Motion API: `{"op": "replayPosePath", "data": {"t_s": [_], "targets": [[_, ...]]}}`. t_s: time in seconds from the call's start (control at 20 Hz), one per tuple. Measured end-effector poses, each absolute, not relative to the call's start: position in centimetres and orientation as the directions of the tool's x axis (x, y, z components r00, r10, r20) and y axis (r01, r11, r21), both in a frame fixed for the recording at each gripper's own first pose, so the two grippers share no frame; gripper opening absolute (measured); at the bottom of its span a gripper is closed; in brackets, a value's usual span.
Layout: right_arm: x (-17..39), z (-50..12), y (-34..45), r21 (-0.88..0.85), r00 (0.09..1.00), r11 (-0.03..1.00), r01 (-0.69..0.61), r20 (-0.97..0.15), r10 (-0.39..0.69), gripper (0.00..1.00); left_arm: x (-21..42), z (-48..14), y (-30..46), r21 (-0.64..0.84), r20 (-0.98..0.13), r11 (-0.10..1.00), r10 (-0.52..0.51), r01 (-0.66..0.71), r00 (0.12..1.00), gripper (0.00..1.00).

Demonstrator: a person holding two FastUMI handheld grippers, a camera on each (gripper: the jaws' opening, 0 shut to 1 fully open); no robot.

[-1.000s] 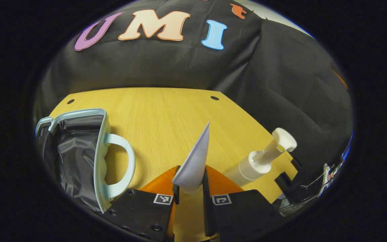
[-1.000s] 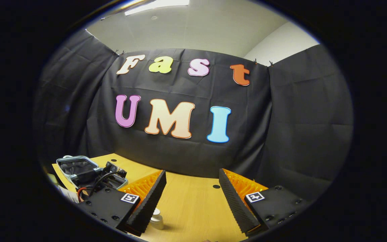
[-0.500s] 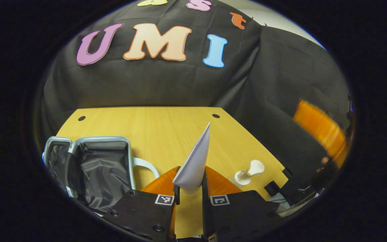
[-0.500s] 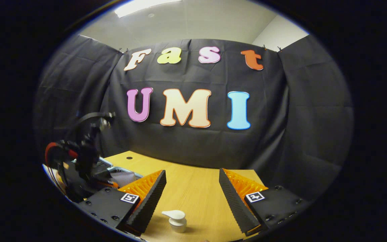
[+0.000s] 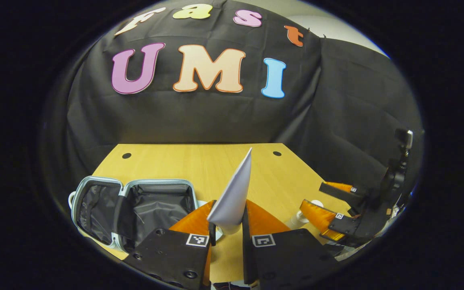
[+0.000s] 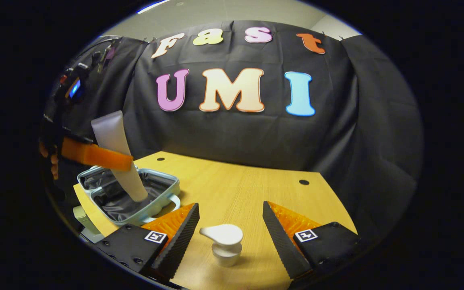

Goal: First open the suitcase, pack the skin care products into it, and then close the suitcase.

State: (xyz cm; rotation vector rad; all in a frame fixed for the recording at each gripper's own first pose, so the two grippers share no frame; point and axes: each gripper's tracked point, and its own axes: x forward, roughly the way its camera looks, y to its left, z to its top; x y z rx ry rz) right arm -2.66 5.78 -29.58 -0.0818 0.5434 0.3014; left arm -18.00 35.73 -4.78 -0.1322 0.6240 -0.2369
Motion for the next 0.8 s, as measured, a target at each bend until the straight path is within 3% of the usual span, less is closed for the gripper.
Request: {"op": "replayPosePath", "data": {"t_s": [0.4,0.5,0.6,0.8], "targets": [[-5.7,-37.8,5.8,0.001,0.72,0.945,-0.326,-0.648,0.249,0.99,-19.0,-4.4,38.3,-0.144,-0.578,0.979,-0.202,0.144,0.791,0.24],[-6.0,-38.5,5.5,-0.012,0.713,0.947,-0.321,-0.661,0.233,0.89,-19.4,-4.5,39.2,-0.13,-0.59,0.983,-0.184,0.132,0.786,0.24],[-5.8,-38.7,5.8,0.006,0.702,0.945,-0.326,-0.668,0.247,0.6,-19.8,-4.8,40.8,-0.109,-0.61,0.988,-0.15,0.106,0.778,0.27],[-5.2,-36.0,6.5,0.026,0.716,0.948,-0.317,-0.649,0.257,0.57,-20.3,-6.4,44.6,-0.07,-0.659,0.996,-0.086,0.053,0.747,0.24]]}}
